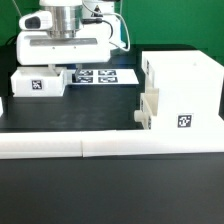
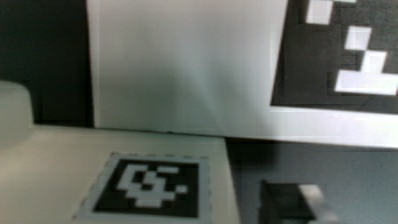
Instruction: Assemble drawer
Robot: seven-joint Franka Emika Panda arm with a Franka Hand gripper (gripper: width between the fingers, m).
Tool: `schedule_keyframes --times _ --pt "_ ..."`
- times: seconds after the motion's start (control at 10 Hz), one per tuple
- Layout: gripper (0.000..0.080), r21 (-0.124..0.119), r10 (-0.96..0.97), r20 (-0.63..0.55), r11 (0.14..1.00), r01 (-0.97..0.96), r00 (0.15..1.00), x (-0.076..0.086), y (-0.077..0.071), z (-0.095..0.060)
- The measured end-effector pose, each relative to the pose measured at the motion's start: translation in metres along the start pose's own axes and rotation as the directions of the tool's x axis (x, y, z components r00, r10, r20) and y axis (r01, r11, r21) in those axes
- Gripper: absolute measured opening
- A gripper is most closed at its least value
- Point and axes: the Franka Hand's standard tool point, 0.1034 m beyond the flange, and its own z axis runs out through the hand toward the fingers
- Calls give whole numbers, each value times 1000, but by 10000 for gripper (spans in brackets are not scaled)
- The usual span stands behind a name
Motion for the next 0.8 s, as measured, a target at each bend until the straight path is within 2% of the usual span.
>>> schedule_keyframes --times 0.1,0.2,0.3,0.8 --pt "93 0 0 0 1000 0 1000 0 0 0" --pt "93 0 -1 0 1000 1 1000 0 0 0" --pt "42 0 -1 1 1000 1 1000 0 0 0" --pt "42 0 -1 1 1000 1 1000 0 0 0"
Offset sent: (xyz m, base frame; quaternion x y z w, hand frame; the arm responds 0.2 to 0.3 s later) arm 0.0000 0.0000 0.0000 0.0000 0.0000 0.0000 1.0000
